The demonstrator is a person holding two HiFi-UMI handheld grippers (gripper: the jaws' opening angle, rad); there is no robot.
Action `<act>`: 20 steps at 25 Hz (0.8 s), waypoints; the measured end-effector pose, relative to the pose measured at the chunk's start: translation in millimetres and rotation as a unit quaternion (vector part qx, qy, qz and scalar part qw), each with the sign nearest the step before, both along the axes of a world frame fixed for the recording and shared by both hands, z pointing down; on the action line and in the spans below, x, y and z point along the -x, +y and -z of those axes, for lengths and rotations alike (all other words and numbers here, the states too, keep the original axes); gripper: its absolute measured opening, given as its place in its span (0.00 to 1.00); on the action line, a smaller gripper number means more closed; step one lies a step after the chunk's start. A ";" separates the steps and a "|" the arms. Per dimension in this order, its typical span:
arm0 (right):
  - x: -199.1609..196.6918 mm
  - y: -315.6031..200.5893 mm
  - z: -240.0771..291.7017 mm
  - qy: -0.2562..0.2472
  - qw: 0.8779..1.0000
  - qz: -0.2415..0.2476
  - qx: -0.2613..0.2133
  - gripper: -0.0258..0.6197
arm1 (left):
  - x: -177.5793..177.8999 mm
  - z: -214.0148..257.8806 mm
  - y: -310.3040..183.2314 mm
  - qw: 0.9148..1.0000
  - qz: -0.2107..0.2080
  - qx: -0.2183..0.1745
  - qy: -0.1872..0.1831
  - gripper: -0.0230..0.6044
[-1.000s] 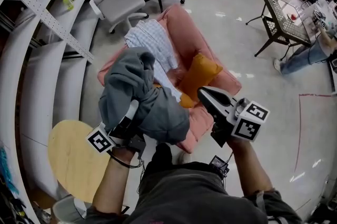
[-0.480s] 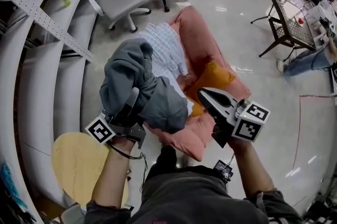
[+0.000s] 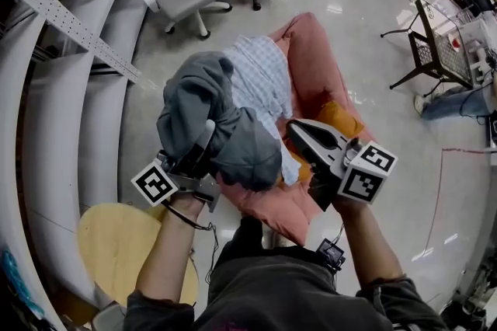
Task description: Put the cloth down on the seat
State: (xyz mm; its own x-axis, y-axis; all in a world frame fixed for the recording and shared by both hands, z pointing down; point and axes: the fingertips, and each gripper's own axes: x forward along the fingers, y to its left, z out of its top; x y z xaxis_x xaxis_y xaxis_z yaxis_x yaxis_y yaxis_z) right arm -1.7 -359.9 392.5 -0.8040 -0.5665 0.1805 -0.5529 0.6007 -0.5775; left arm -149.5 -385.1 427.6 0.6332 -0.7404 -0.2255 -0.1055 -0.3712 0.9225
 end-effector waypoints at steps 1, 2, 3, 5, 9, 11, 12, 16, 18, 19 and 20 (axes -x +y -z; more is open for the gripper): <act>6.0 -6.2 -1.5 0.000 1.000 0.002 0.000 0.07 | 3.4 -4.0 -6.0 1.000 0.001 0.004 -0.006 0.46; 11.7 -11.8 -3.0 0.001 1.000 0.005 0.001 0.06 | 6.9 -7.7 -11.9 1.000 0.001 0.009 -0.012 0.46; 16.9 -17.2 -4.8 0.001 1.000 0.007 0.001 0.07 | 10.1 -11.0 -17.9 1.000 0.001 0.013 -0.018 0.46; 25.4 -27.1 -8.6 0.001 1.000 0.009 0.004 0.07 | 15.8 -17.4 -30.1 0.999 0.001 0.022 -0.031 0.46; 37.4 -42.2 -15.4 0.002 1.000 0.011 0.009 0.07 | 23.8 -29.4 -51.0 0.996 0.001 0.049 -0.071 0.46; 42.1 -47.4 -19.3 0.004 1.000 0.011 0.012 0.06 | 27.7 -37.8 -59.6 0.992 0.005 0.069 -0.103 0.46; 44.3 -49.5 -21.5 0.005 1.000 0.010 0.014 0.06 | 30.4 -44.4 -63.8 0.989 0.009 0.081 -0.124 0.46; 49.3 -53.9 -33.0 0.010 1.000 0.010 0.024 0.07 | 38.6 -76.8 -83.6 0.973 0.026 0.118 -0.194 0.46; 49.7 -54.6 -38.9 0.012 0.999 0.011 0.030 0.06 | 36.2 -90.4 -91.4 0.969 0.032 0.128 -0.210 0.47; 50.4 -54.5 -41.3 0.013 0.999 0.012 0.033 0.07 | 35.0 -96.6 -94.1 0.966 0.036 0.133 -0.218 0.47; 51.5 -54.2 -43.5 0.015 0.999 0.013 0.035 0.07 | 34.4 -102.6 -96.6 0.964 0.040 0.139 -0.224 0.47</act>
State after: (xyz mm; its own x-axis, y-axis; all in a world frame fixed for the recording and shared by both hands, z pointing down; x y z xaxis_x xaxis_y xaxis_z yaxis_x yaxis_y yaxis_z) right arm -53.2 -414.1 436.0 -0.8124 -0.5303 0.2423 -0.5545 0.5741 -0.6024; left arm -183.9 -481.7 530.2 0.5588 -0.7837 0.2712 -0.5352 -0.0910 0.8398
